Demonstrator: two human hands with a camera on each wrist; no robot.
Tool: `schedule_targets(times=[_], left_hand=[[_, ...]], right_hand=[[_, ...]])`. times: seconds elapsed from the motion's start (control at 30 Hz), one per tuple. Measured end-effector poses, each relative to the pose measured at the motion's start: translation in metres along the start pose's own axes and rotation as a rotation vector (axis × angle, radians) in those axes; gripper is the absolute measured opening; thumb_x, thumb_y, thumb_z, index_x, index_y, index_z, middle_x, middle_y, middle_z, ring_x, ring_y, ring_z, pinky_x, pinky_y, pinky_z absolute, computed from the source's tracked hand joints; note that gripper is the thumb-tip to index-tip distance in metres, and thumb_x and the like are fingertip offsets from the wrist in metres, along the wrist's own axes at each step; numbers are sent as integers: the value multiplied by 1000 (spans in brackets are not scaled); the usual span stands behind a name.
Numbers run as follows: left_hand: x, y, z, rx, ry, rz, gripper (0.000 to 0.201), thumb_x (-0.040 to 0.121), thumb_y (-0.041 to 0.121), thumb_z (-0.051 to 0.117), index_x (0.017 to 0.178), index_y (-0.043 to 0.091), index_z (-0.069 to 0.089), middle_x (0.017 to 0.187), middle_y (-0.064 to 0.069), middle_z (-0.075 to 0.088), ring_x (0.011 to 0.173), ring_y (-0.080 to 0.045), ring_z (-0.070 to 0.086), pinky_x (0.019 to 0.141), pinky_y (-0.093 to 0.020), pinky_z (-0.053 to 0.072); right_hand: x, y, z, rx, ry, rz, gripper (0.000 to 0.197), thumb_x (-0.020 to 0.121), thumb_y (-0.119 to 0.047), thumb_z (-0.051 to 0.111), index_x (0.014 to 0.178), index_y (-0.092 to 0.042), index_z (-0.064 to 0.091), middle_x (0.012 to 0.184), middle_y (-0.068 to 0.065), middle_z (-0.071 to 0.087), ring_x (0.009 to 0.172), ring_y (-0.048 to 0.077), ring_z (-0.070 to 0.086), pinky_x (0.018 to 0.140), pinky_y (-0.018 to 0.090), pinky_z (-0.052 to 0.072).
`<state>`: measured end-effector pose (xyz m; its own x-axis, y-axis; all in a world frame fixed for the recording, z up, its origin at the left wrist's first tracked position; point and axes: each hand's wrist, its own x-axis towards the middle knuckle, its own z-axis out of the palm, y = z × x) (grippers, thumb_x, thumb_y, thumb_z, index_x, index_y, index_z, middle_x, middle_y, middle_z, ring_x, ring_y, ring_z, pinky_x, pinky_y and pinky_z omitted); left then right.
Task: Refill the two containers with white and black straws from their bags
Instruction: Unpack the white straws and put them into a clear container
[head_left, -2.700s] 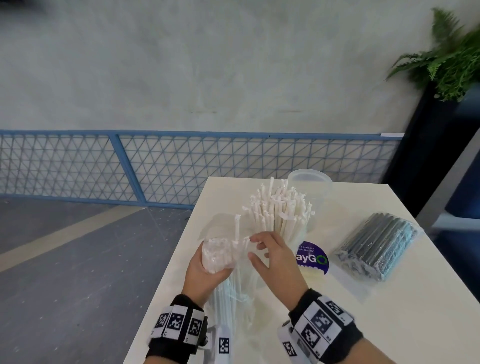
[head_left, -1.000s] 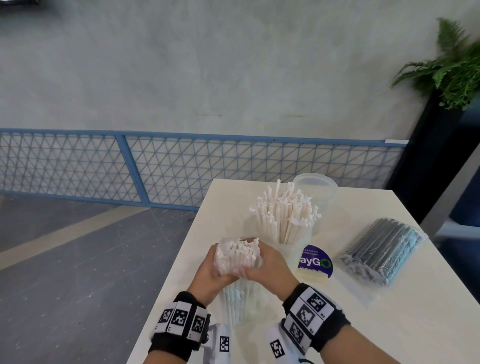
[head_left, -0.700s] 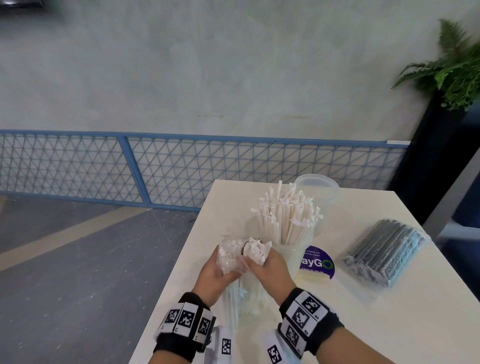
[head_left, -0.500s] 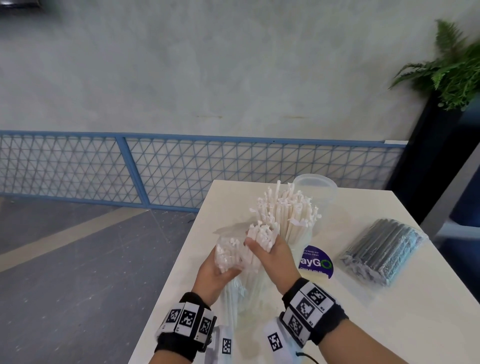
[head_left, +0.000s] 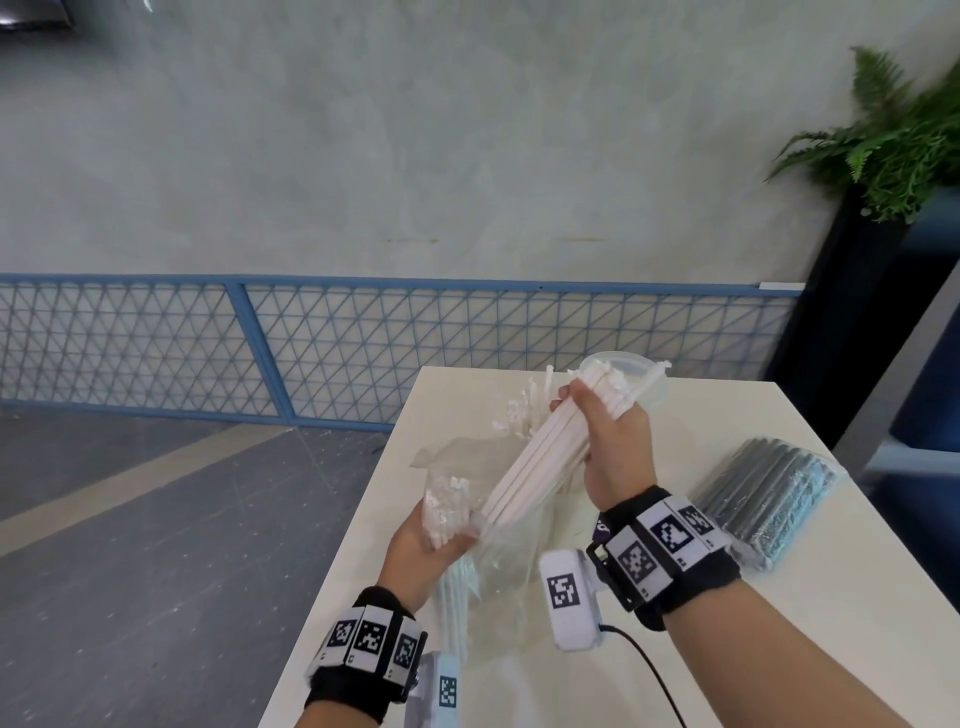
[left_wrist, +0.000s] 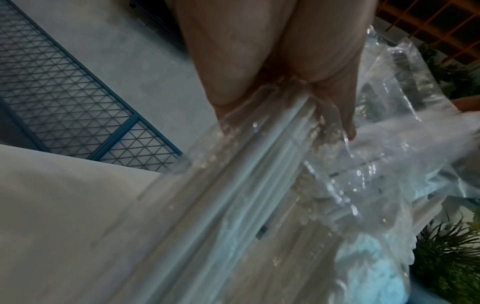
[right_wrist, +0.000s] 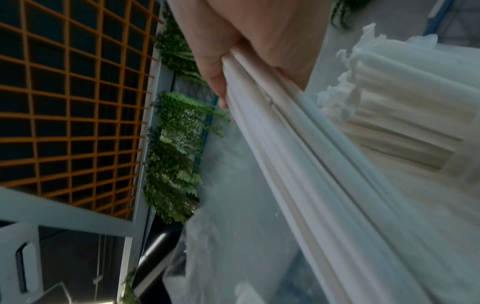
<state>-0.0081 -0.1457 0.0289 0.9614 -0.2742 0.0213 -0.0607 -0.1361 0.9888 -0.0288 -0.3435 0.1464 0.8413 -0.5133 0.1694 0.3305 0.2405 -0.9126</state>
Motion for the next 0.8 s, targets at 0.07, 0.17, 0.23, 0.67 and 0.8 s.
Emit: schedule_targets(times=[0.07, 0.17, 0.23, 0.67, 0.8], left_hand=[[0, -1, -1, 0, -7, -7, 66, 66, 42, 80, 121, 15, 55, 113, 1, 68, 104, -6, 63, 78, -7, 48], [0, 0, 1, 20, 23, -22, 54, 73, 28, 78, 120, 16, 54, 110, 1, 66, 104, -6, 61, 74, -8, 49], [0, 0, 3, 51, 34, -19, 45, 76, 20, 75, 117, 19, 54, 108, 2, 67, 103, -9, 61, 76, -12, 47], [0, -3, 4, 38, 79, -56, 36, 75, 12, 75, 108, 14, 61, 102, 4, 70, 98, -8, 63, 73, -12, 44], [2, -4, 1, 0, 93, -66, 41, 66, 21, 80, 101, 5, 66, 97, 3, 74, 96, -9, 66, 80, -17, 46]], right_hand=[[7, -1, -4, 82, 56, 28, 15, 87, -7, 58, 74, -11, 64, 64, -2, 67, 62, 13, 64, 62, 29, 54], [9, 5, -10, 131, 87, 105, 4, 82, -3, 64, 80, -7, 64, 73, 5, 68, 67, 15, 66, 60, 26, 55], [3, 16, -11, 67, 43, 178, 11, 78, -2, 68, 87, -7, 66, 84, 8, 70, 79, 21, 67, 71, 32, 55], [-15, 31, -8, 39, 17, 258, 10, 80, -12, 66, 73, -11, 73, 91, 16, 66, 86, 27, 61, 80, 39, 46], [3, 2, -12, 107, 112, 165, 5, 81, -6, 64, 84, -3, 67, 86, 13, 69, 83, 25, 66, 77, 36, 54]])
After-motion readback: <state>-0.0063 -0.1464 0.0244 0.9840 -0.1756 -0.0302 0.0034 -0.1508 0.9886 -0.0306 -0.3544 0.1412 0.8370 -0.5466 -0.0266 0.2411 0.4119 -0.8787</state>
